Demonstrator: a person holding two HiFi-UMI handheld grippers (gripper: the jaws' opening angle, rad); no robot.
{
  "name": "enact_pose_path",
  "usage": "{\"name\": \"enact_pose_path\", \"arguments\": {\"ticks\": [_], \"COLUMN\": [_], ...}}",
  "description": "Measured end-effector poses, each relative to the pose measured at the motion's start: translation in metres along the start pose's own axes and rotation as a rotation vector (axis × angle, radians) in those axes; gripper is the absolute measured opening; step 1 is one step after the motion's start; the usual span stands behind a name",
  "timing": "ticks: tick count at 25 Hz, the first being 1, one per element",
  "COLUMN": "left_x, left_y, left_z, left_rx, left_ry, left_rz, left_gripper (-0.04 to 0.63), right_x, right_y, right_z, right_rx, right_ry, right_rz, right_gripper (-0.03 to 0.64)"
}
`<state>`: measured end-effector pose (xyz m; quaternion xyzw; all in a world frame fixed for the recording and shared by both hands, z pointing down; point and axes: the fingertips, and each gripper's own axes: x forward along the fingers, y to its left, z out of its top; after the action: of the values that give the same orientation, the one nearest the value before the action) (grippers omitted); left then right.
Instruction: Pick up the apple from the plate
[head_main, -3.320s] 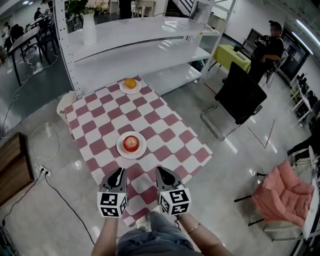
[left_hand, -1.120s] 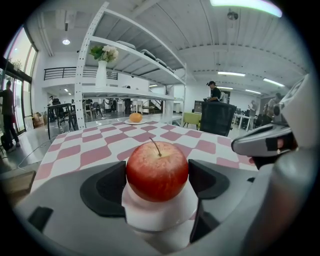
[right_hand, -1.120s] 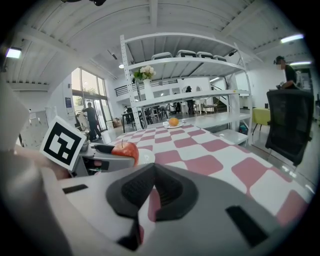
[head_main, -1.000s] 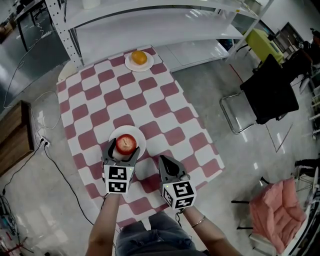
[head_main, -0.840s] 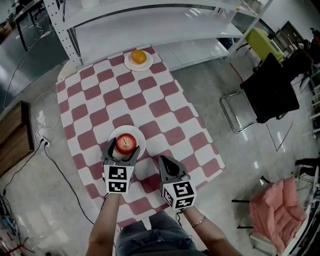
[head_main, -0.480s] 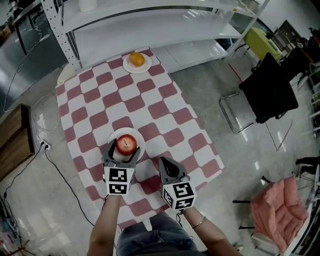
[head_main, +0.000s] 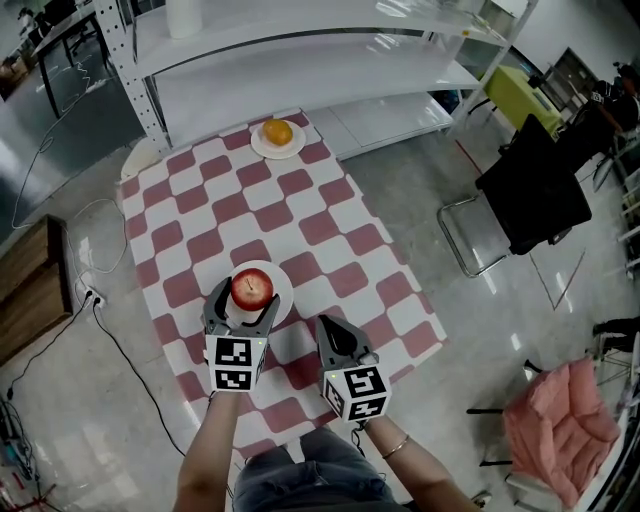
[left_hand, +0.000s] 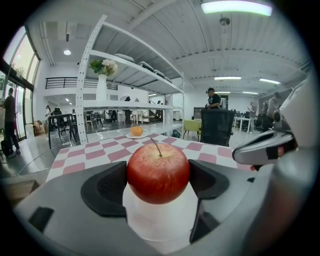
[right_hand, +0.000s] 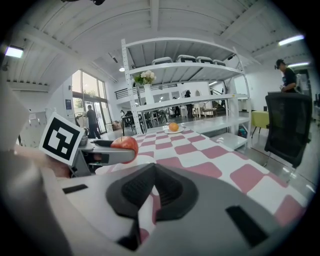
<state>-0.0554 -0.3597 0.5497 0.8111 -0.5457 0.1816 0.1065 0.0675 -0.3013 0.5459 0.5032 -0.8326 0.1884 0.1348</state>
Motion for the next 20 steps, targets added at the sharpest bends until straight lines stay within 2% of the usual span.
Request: {"name": "enact_pose_path", "arguments": {"ticks": [20], "left_x": [-0.060], "left_y": [0.006], "left_z": [0.037], "left_rx": [0.008], "left_ry": [-0.095], "left_rz": [-0.004], "left_gripper": [0.376], "right_x": [-0.036], "right_y": [0.028], "right_z": [0.038], "right_rx": [-0.048], "right_ry": [-0.110], "right_rz": [-0.027], "right_gripper": [0.010]}}
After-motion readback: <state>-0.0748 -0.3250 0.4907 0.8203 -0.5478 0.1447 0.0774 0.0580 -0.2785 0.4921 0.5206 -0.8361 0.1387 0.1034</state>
